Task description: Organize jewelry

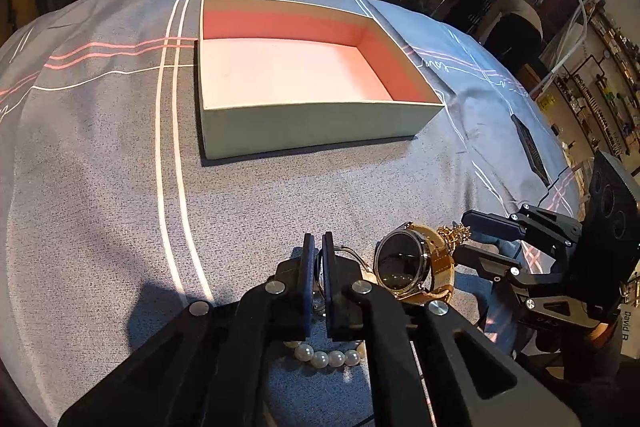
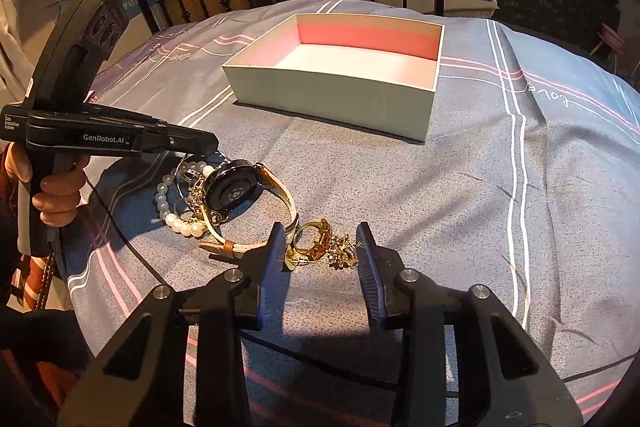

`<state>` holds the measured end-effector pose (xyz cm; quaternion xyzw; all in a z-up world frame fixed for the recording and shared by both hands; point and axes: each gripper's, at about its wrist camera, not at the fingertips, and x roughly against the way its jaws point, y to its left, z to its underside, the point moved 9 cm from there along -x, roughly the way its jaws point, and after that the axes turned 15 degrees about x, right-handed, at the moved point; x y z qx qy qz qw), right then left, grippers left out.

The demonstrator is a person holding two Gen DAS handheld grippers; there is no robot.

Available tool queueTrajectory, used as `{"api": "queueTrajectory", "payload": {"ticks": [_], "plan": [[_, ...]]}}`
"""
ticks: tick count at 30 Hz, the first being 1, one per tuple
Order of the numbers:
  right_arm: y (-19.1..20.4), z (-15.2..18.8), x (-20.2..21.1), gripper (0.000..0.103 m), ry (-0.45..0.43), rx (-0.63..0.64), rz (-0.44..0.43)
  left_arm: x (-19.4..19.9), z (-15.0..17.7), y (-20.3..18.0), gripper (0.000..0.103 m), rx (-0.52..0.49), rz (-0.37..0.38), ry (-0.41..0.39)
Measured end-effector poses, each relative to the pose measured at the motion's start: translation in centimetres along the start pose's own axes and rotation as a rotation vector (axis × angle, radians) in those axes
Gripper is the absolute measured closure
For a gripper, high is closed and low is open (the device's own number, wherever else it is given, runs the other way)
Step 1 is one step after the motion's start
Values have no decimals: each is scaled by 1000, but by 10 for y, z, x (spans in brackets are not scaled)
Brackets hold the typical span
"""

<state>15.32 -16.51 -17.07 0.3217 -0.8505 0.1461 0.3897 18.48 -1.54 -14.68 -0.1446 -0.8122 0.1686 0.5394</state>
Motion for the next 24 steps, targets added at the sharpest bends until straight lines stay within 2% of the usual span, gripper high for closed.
{"api": "queueTrajectory", "payload": {"ticks": [4,12,17,24], "plan": [[0,-1,6,68,-20,-6,6,4,0,-1,100,16,14,-11],[-4,12,4,70,8,-6,7,15,-4,-3,100,68,44,-46],[-1,10,-8,87,33,30,5,27,-9,-12,101,77,53,-75],[2,5,5,87,-2,48,21,48,-18,-30,101,49,64,-124]]}}
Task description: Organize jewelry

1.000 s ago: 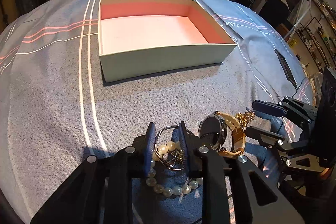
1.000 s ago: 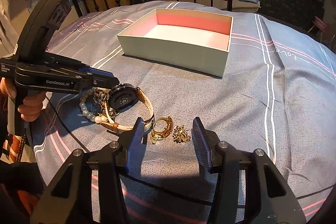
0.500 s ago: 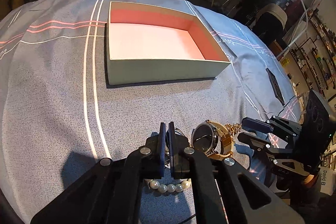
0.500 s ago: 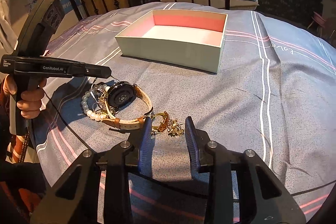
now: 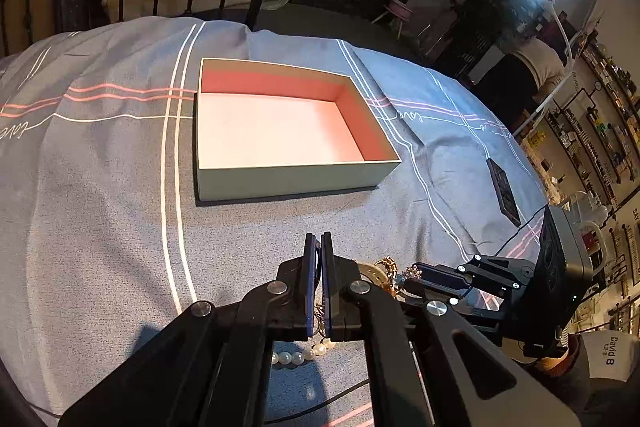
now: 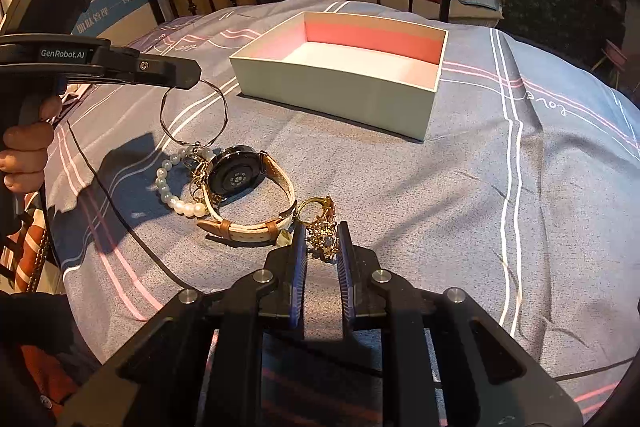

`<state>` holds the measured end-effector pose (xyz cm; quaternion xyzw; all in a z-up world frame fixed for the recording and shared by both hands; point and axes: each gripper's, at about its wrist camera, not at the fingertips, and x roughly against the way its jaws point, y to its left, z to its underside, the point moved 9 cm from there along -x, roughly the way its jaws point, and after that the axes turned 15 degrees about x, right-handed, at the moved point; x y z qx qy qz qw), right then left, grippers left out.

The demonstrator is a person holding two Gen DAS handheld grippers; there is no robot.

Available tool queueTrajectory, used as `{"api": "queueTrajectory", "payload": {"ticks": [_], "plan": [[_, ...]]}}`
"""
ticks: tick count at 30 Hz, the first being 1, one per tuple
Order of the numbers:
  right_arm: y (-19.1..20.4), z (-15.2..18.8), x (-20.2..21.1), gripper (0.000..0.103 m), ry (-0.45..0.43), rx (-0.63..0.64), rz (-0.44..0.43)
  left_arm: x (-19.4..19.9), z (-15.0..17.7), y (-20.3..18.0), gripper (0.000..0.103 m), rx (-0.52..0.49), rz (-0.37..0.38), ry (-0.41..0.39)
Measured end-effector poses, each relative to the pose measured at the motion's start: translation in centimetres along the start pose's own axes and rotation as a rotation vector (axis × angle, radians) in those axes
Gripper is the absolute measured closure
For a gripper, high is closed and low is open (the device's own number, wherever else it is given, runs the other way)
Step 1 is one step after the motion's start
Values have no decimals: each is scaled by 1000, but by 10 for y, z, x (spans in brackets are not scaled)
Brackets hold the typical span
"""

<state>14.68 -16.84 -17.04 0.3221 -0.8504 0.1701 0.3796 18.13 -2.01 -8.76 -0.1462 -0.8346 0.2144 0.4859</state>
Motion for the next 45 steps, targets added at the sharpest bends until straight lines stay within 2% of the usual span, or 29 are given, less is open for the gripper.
{"api": "queueTrajectory", "payload": {"ticks": [13,23,29,34,40,45], "plan": [[-8,-38,23,87,-92,35,36,3,-24,-21,101,-39,-4,-52],[-54,-117,9,87,-153,10,70,-7,-81,-36,101,-53,-46,-122],[-86,-146,-16,87,-125,-35,110,-23,-116,-35,100,-34,-93,-146],[-101,-156,-43,87,-83,-54,139,-44,-138,-25,101,-5,-138,-145],[-102,-146,-73,86,-36,-76,109,-73,-138,-10,100,9,-182,-100],[-101,-141,-86,86,-16,-74,93,-89,-133,-2,101,16,-185,-66]]}}
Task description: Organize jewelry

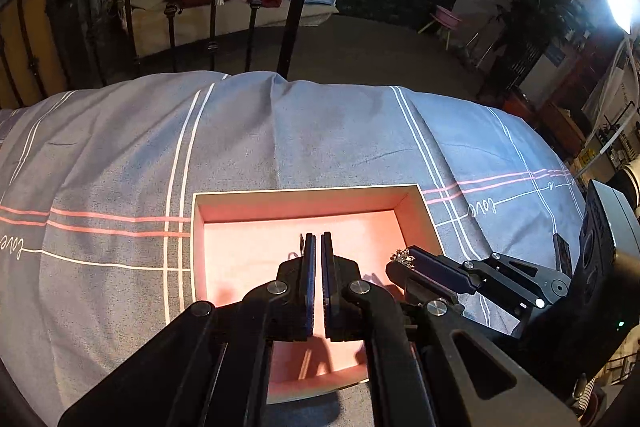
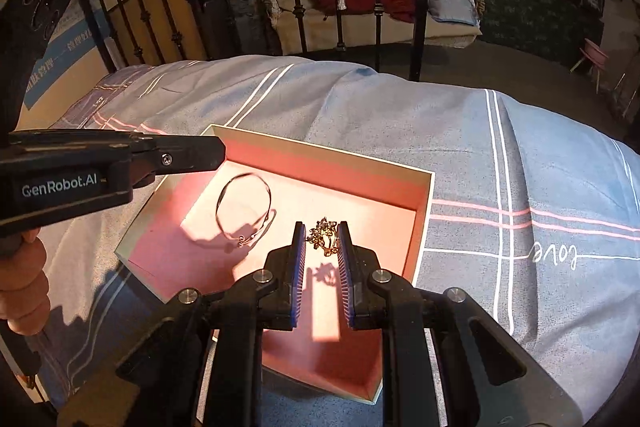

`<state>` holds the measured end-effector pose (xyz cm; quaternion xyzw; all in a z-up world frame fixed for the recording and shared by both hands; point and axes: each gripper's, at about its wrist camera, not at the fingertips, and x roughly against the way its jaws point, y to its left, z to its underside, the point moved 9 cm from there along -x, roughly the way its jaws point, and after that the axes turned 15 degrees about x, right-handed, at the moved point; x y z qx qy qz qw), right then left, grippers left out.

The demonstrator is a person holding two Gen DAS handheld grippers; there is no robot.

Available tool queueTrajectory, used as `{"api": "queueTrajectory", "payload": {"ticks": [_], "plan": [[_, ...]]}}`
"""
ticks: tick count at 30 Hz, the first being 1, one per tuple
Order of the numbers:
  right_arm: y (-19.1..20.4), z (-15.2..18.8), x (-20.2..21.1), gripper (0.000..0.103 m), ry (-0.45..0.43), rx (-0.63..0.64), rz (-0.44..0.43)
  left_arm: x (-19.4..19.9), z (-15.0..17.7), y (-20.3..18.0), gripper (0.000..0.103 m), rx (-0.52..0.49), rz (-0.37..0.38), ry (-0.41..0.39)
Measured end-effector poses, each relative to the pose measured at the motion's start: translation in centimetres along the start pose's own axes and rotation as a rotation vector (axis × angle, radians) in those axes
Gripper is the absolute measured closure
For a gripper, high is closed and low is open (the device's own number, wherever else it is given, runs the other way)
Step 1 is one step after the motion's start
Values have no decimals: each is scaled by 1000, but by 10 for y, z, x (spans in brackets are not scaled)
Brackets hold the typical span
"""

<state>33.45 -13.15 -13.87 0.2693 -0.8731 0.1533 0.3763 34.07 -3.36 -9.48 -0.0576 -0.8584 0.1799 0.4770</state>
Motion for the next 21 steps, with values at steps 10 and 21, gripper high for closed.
{"api": "queueTrajectory", "payload": {"ticks": [10,21], "plan": [[7,17,-28,86,80,24,-17,-13,10,8,101,0,-22,30],[7,20,-15,56,55,47,25,2,21,9,100,-8,-37,17]]}}
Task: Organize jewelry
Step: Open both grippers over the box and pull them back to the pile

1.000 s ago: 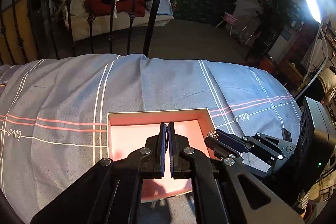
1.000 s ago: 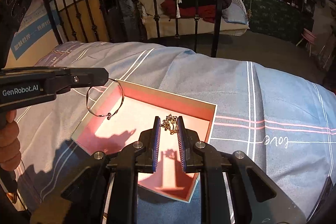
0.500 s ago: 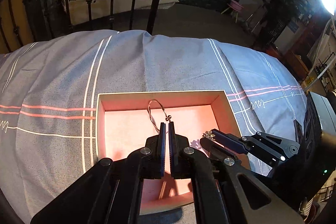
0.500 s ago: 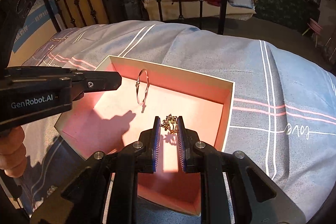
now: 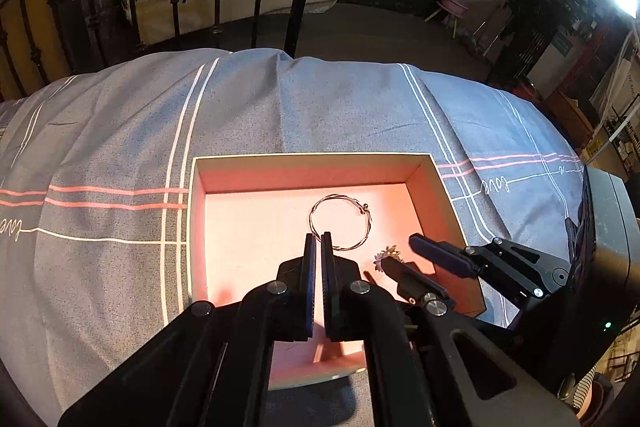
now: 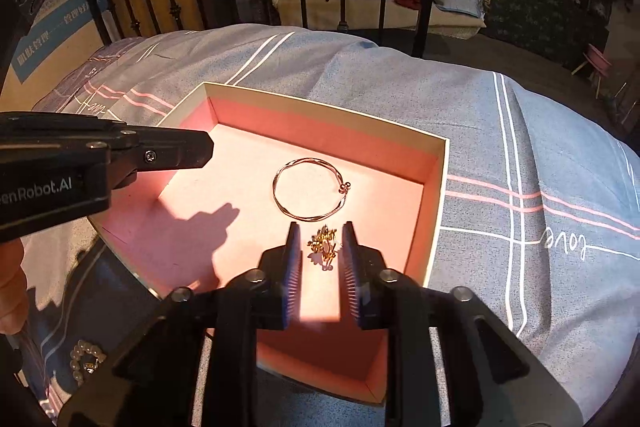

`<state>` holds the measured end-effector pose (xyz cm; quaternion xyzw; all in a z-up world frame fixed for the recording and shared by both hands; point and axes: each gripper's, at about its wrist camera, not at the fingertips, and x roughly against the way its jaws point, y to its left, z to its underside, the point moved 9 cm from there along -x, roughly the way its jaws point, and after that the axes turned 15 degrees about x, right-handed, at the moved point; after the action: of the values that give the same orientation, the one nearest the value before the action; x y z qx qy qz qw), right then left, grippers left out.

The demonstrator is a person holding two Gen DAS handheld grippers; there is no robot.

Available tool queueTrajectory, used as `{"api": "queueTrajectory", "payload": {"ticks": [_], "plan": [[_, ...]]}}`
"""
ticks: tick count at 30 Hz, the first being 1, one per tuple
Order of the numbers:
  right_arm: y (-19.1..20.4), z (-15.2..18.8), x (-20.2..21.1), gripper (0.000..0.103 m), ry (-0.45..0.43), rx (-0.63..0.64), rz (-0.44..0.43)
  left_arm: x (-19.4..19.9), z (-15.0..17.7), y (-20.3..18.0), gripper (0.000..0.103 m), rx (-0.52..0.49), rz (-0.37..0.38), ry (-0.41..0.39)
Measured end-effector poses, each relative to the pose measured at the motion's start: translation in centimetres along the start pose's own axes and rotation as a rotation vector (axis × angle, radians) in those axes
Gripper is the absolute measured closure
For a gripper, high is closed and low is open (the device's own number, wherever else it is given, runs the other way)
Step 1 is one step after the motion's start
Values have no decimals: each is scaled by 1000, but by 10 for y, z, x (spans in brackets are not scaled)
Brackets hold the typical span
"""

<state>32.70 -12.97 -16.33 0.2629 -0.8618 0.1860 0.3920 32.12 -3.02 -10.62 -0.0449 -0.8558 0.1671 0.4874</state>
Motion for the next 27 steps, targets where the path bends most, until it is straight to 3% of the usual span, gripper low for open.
{"api": "queueTrajectory", "payload": {"ticks": [1,3,4,5,7,12,18,22,27], "plan": [[-1,-1,7,33,-18,1,12,6,1,0,100,-1,5,-10],[0,-3,27,28,-72,16,54,17,5,1,98,-1,13,-29],[1,-1,38,28,-88,14,58,25,9,2,88,2,25,-37],[2,1,50,28,-109,6,60,34,13,4,64,5,30,-51],[4,11,73,28,-146,-13,64,55,24,11,37,7,29,-108],[23,61,110,28,-173,-66,9,83,78,32,29,-1,34,-124],[52,123,108,33,-79,-61,-22,80,152,50,29,-7,14,-45],[57,133,108,33,-79,-89,-37,71,176,57,31,-42,-41,-14],[58,132,109,33,-89,-87,-34,71,179,71,41,12,-48,-2]]}}
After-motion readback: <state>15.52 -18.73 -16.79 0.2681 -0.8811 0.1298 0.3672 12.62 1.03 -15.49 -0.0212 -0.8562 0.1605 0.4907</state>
